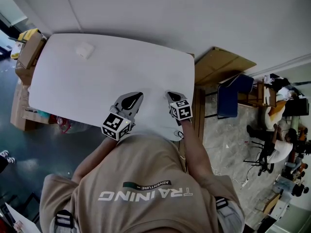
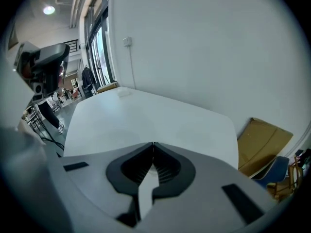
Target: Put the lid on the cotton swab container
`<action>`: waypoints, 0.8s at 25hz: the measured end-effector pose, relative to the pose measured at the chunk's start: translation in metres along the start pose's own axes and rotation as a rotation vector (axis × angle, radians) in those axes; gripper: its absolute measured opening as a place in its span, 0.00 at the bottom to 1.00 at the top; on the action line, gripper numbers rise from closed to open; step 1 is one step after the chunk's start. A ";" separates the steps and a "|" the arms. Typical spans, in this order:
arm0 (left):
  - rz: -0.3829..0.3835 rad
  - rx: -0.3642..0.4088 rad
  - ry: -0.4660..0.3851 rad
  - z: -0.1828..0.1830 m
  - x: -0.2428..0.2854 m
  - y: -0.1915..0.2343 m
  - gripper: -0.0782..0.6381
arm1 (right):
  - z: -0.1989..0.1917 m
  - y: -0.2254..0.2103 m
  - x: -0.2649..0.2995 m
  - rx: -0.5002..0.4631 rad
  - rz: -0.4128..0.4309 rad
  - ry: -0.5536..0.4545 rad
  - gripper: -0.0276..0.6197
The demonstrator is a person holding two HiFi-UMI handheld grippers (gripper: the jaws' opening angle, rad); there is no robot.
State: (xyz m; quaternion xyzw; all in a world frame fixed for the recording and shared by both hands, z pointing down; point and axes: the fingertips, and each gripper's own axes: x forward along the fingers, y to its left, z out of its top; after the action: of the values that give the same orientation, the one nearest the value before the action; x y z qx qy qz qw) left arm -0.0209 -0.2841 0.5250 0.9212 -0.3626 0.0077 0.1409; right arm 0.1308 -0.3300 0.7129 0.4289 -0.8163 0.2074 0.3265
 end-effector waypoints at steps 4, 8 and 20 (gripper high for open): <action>-0.005 0.005 -0.004 0.000 -0.001 0.000 0.13 | 0.000 -0.001 0.001 0.056 0.004 -0.007 0.07; -0.004 0.013 -0.012 0.004 -0.005 0.001 0.13 | 0.000 0.002 0.002 0.043 0.012 0.010 0.07; 0.015 0.029 -0.046 0.022 -0.016 0.013 0.13 | 0.061 -0.003 -0.065 0.092 -0.014 -0.337 0.07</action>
State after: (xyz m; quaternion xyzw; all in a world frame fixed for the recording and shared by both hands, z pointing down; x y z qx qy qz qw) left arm -0.0433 -0.2882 0.5048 0.9204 -0.3723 -0.0072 0.1190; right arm 0.1391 -0.3330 0.6244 0.4777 -0.8462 0.1676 0.1665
